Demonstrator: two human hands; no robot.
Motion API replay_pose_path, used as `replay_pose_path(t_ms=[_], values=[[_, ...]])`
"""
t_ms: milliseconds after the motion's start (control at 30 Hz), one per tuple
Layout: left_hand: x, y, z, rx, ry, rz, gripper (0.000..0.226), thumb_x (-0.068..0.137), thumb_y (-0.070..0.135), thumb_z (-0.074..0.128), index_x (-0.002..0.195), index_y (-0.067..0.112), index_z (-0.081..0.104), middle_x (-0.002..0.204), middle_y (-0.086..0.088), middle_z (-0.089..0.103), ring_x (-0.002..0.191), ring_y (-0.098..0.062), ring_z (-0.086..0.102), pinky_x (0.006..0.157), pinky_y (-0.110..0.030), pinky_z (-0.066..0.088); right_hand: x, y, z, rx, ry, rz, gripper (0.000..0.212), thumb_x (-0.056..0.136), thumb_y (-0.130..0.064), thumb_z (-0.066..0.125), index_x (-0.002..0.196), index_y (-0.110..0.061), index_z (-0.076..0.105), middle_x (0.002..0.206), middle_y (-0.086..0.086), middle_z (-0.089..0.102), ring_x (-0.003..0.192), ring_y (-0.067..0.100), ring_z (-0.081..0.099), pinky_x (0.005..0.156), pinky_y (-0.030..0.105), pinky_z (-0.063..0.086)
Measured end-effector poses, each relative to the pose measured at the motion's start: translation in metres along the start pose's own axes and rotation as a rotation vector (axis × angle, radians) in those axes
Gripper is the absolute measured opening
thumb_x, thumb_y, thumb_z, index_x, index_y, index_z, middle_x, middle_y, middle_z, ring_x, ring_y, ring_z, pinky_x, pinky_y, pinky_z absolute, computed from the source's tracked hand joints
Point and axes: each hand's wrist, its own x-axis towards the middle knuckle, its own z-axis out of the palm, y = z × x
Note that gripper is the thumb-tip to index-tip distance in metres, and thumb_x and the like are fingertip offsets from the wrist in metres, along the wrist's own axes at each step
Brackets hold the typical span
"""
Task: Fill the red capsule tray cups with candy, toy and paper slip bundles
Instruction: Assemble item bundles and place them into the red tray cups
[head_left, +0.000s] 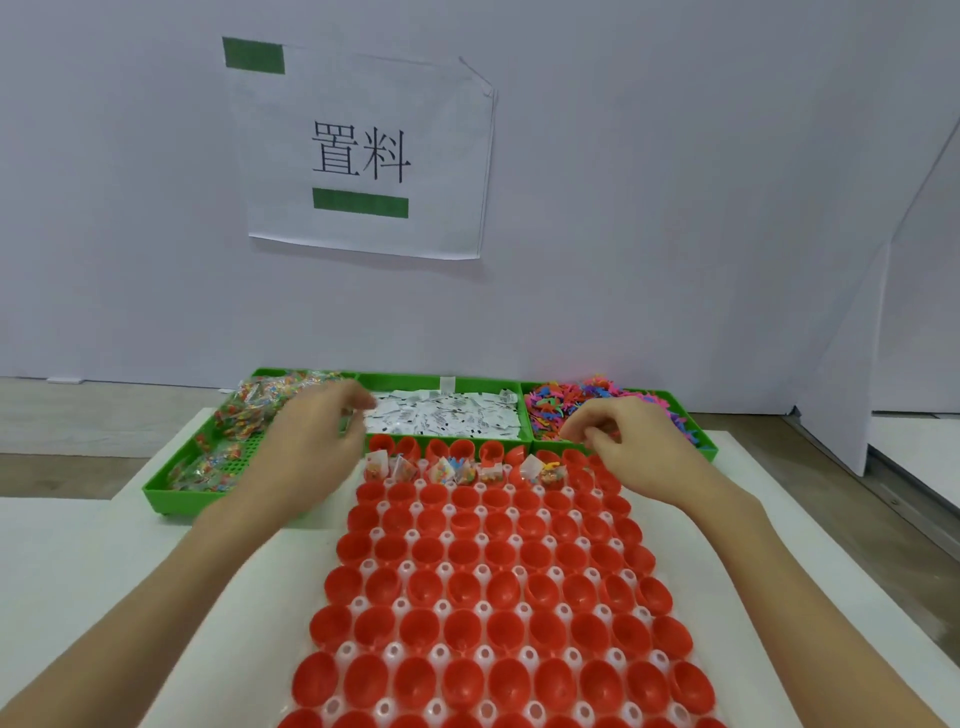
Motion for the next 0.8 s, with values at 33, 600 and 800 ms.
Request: replay_pose_path(t_ms=[33,600,800], values=[[-0.004,-0.017,-0.008,0.064,0.007,-0.055,0.023,0.098,0.006,0.056,0.115,0.009,0.07,0.117,-0.006,0.069,0.111,-0.025,0.06,0.096,-0.041,0.048,-0.001,-0.003,0.002,0.013,0.007,-0.016,0.029,0.1,-0.009,0.057,0.099,-0.032,0.074,0.101,-0.017,0.07,0.095,0.0,0.065,0.085,0.015,0.05],[-0.069,-0.079,-0.025,0.165,0.235,-0.05,0.015,0.092,0.001,0.067,0.106,0.006,0.069,0.106,-0.011,0.062,0.107,-0.034,0.052,0.087,-0.046,0.046,-0.001,-0.007,0.061,-0.134,0.064,-0.139,0.017,0.089,-0.045,0.071,0.107,-0.043,0.073,0.108,-0.022,0.067,0.11,0.01,0.048,0.096,0.037,0.025],[-0.07,-0.081,-0.028,0.148,0.237,-0.062,0.016,0.092,0.002,0.067,0.107,0.006,0.069,0.106,-0.01,0.063,0.108,-0.035,0.053,0.086,-0.048,0.046,-0.001,-0.01,0.058,-0.121,0.061,-0.14,0.037,0.09,-0.051,0.069,0.125,-0.042,0.063,0.104,-0.023,0.068,0.111,0.008,0.049,0.095,0.034,0.022]])
